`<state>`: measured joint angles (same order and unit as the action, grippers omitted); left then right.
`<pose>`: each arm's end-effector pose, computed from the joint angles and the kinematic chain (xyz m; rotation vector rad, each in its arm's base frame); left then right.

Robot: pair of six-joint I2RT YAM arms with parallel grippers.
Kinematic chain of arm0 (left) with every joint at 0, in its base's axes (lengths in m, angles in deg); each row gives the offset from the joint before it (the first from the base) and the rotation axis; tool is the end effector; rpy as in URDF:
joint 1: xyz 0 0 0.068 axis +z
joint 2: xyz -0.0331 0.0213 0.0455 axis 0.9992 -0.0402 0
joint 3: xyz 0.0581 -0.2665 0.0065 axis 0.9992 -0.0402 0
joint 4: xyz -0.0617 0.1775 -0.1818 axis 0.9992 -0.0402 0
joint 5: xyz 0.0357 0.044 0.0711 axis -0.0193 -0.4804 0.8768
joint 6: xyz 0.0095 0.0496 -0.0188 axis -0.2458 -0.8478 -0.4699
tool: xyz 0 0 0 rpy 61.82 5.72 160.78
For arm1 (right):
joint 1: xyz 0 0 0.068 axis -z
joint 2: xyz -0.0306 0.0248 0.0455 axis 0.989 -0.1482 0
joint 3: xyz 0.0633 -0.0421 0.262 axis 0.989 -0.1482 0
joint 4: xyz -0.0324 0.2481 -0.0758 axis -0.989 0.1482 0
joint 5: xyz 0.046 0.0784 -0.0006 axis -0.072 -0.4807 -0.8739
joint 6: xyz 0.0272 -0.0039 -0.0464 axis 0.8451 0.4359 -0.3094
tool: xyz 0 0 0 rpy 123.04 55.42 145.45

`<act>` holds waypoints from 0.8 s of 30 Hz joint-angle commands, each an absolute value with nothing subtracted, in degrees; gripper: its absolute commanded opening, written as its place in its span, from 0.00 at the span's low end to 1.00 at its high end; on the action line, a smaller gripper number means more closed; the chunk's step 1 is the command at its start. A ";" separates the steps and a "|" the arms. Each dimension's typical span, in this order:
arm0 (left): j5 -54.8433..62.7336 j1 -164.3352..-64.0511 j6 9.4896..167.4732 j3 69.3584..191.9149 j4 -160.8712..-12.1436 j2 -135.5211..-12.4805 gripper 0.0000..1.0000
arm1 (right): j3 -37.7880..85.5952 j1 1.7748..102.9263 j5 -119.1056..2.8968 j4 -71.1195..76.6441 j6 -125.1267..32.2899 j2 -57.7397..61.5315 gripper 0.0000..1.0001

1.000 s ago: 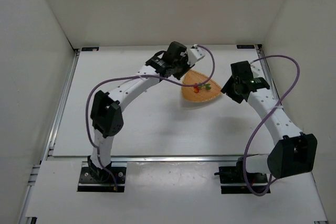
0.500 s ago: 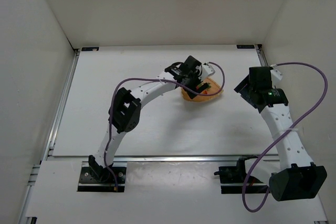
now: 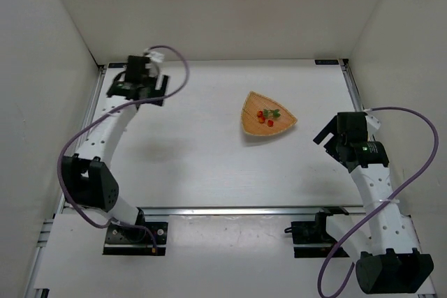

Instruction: Place and organize the fake fruits in the fruit bowl

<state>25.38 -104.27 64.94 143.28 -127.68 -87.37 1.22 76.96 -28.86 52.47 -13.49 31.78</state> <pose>0.3304 -0.0898 0.3463 0.4561 2.2626 0.2256 0.1691 0.0002 0.3064 0.8681 2.1766 -0.0799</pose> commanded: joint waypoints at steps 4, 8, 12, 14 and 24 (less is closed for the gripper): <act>25.84 -85.33 69.61 127.83 -134.84 -76.48 1.00 | 0.12 77.08 -31.74 55.77 -14.83 33.49 1.00; 22.58 -81.28 70.66 117.64 -134.84 -68.66 1.00 | 0.12 77.08 -31.13 55.78 -12.90 35.51 1.00; 21.01 -76.98 71.11 108.75 -134.23 -63.11 1.00 | 0.12 77.08 -31.65 55.78 -12.89 36.75 1.00; 21.00 -74.43 71.10 110.14 -134.84 -62.58 1.00 | -0.40 77.08 -32.18 55.78 -12.89 36.75 1.00; 17.40 -73.89 71.63 111.90 -134.84 -62.05 1.00 | -1.54 77.08 -32.18 56.83 -12.36 39.29 1.00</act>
<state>19.91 -74.00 70.75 109.95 -135.85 -63.72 -1.30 76.96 -32.22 56.23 -12.74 37.70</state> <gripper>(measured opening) 0.998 0.996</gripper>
